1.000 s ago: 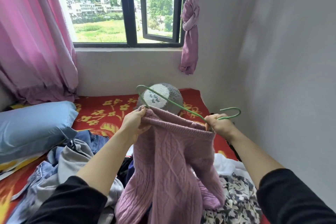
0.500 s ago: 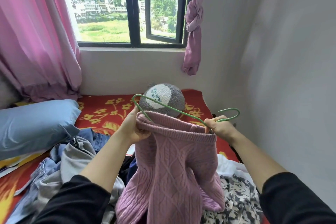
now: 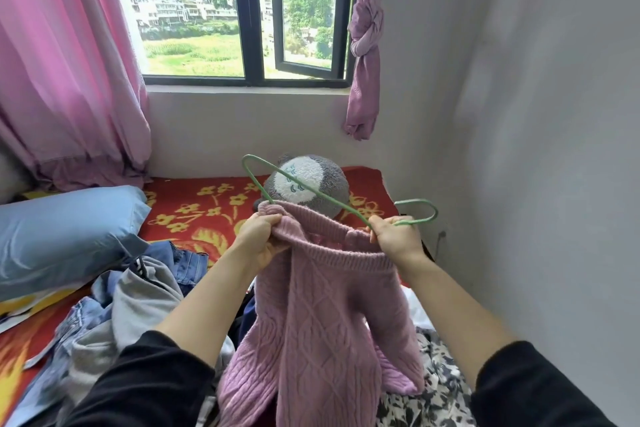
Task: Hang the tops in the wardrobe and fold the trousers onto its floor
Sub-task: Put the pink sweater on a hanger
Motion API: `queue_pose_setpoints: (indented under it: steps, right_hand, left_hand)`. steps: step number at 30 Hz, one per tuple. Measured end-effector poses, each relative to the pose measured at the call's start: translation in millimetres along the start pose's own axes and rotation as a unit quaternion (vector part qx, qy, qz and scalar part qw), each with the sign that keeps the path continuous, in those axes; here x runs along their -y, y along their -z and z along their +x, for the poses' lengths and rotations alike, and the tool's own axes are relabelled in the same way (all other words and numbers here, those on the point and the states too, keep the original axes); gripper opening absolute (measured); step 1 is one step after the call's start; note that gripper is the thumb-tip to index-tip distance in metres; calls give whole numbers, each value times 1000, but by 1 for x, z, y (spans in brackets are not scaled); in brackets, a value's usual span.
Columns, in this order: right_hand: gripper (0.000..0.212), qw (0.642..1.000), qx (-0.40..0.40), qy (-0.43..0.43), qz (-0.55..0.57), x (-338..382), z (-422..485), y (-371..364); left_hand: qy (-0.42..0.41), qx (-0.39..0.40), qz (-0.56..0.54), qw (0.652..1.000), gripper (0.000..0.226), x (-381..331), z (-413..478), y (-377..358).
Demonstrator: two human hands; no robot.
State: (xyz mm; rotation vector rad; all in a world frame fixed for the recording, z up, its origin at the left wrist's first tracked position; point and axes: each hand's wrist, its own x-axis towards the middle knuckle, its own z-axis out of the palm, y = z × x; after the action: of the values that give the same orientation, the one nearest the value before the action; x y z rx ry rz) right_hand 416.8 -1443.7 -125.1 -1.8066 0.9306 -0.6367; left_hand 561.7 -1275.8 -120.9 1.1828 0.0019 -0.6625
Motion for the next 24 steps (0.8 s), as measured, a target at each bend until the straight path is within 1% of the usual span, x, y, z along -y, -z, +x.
queue_pose_setpoints:
  steps: [3,5,8,10,11,13,15,18,22,24]
  right_hand:
    - [48,997,61,-19,-44,-28,-16,3]
    - [47,994,85,-22,-66,-38,-18,14]
    - [46,991,109,-7,-79,-32,-14,25]
    - [43,990,106,10,-88,-25,-14,28]
    - [41,990,103,15,-94,-22,-15,29]
    - [39,988,102,22,-110,-18,-18,34]
    - [37,986,102,25,-126,-17,-20,36]
    - [34,982,99,22,-162,-17,-22,38]
    - [32,973,119,31,-193,-21,-24,45]
    - [29,967,117,44,-221,-25,-24,51]
  left_hand:
    - [56,16,-60,997,21,-7,3,12]
    - [97,18,-86,991,22,-11,3,22]
    - [131,36,-103,985,59,-14,4,30]
    - [153,64,-86,983,78,-18,4,32]
    - [163,70,-72,982,84,-19,4,33]
    - [177,68,-33,981,86,-23,7,36]
    - [182,72,-13,981,80,-25,9,39]
    - [181,69,0,981,59,-26,7,41]
    - [174,69,-13,982,29,-27,3,44]
    - [168,51,21,984,11,-27,-1,41]
